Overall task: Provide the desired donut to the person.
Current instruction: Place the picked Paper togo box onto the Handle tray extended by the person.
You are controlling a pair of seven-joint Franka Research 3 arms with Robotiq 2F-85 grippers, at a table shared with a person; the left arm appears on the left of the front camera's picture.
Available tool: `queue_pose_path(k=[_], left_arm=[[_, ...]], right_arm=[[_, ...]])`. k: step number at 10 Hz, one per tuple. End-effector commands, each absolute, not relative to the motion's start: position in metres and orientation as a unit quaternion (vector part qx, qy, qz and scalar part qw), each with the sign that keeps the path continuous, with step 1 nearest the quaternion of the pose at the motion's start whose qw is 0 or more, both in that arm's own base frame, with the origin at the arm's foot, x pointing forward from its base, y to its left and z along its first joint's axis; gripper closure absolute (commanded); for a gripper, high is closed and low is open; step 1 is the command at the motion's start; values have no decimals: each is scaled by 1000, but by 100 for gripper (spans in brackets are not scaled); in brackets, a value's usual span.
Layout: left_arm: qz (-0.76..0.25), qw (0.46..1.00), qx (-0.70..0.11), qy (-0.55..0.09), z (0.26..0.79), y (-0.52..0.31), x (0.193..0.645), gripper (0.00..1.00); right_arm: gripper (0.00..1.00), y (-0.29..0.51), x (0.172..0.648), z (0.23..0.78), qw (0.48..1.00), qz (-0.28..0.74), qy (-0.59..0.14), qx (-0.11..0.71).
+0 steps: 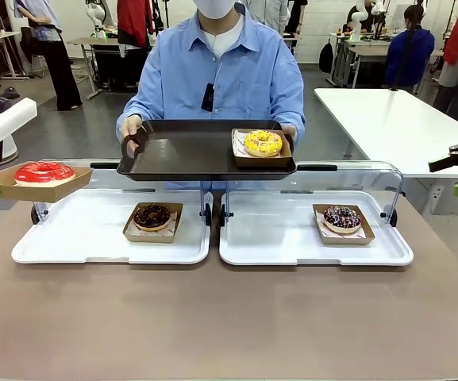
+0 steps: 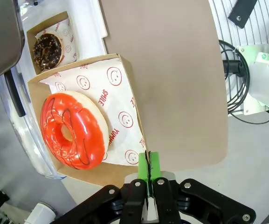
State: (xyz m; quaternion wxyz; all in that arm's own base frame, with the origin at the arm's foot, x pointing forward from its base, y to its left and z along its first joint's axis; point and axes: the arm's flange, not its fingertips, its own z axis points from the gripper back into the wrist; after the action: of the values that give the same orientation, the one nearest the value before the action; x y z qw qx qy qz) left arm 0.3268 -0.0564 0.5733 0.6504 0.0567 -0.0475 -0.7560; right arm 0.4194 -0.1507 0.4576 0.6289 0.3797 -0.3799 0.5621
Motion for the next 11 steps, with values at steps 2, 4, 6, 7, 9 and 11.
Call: queue_pose_path(k=[2, 4, 6, 7, 9, 11], left_arm=[[-752, 654, 64, -43, 576, -57, 325, 100], [-750, 656, 69, -51, 598, -55, 331, 99], [-744, 660, 85, -66, 621, -68, 329, 99], [-744, 658, 94, -69, 631, -82, 342, 99], [-748, 651, 99, -82, 646, -115, 363, 99], [-743, 652, 113, -102, 668, -145, 386, 99]], right_arm=[[0, -150, 419, 457, 630, 560, -380, 381], [0, -150, 419, 457, 630, 560, -380, 381], [0, -150, 419, 457, 630, 560, -380, 381], [0, -150, 419, 457, 630, 560, -380, 381], [0, -150, 419, 457, 630, 560, -380, 381], [0, -150, 419, 457, 630, 560, -380, 381]])
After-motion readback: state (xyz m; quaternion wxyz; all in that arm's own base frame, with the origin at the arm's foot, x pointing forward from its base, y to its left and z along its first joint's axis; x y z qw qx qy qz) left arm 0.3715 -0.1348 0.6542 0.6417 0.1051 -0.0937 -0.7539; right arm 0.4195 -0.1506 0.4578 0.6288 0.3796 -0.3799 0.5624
